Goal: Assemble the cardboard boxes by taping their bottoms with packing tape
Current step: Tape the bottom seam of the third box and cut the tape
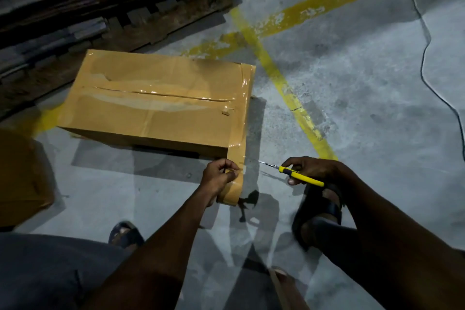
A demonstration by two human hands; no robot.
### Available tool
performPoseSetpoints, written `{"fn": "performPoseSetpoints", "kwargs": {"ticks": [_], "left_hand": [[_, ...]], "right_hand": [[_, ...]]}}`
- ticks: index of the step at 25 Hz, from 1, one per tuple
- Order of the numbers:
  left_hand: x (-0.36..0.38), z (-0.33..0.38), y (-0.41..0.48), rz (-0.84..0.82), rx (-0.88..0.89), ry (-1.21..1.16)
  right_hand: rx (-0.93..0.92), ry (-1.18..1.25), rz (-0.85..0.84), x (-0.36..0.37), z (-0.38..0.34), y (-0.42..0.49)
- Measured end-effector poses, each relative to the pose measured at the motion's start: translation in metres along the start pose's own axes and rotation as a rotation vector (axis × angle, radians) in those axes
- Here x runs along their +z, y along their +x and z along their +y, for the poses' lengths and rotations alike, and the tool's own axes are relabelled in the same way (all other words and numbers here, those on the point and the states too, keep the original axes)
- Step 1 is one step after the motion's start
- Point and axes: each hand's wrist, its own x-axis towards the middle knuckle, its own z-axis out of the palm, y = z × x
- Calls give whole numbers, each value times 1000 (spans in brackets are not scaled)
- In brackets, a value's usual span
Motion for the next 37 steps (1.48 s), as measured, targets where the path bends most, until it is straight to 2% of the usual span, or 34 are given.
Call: {"fn": "performPoseSetpoints", "kwargs": {"ticks": [3,7,17,32,37], "left_hand": [[-1,4,-2,-42,-29,-2],[-2,4,-3,-52,-45,1],[-9,6,1,-116,-90,57],[-9,0,4,-133,-105,69],[-8,2,2,-118,-108,32]], "right_hand": [[20,-2,-81,1,-1,6],[6,-17,-37,5,-5,8],[-17,-244,-25,2,-40,31],[-4,-310,-27,8,-41,44],[-13,-283,-84,11,-45,44]]}}
